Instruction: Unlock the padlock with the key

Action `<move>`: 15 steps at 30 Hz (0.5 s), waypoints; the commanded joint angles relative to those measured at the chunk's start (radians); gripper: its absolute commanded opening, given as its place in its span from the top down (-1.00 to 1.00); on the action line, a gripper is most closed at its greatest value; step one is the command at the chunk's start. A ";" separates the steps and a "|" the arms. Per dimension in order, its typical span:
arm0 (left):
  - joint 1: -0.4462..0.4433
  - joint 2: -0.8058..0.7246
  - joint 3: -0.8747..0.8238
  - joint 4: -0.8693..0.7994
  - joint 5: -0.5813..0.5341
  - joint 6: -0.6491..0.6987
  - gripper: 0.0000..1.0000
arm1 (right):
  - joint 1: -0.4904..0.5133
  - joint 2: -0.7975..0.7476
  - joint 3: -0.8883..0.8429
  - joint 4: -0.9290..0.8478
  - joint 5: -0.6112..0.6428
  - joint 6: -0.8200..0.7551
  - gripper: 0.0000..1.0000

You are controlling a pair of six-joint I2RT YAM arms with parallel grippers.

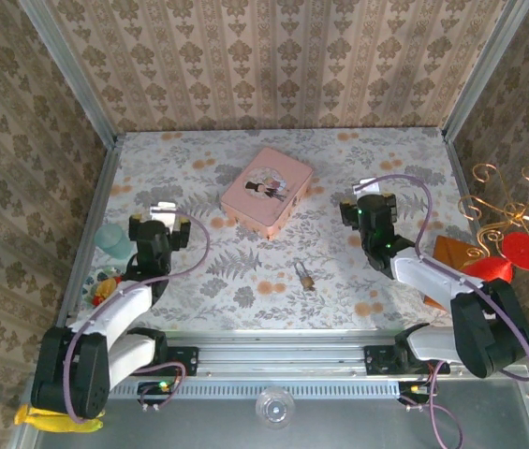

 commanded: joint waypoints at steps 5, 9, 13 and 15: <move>0.098 0.138 -0.038 0.205 0.187 -0.020 -1.00 | -0.052 0.021 -0.087 0.212 0.004 -0.019 -0.74; 0.154 0.179 -0.063 0.340 0.301 -0.052 -1.00 | -0.078 0.047 -0.131 0.295 -0.035 -0.006 -0.75; 0.203 0.237 -0.085 0.483 0.385 -0.092 -1.00 | -0.111 0.090 -0.159 0.376 -0.072 -0.002 -0.76; 0.215 0.275 -0.085 0.532 0.417 -0.095 -1.00 | -0.129 0.091 -0.172 0.416 -0.087 -0.003 -0.76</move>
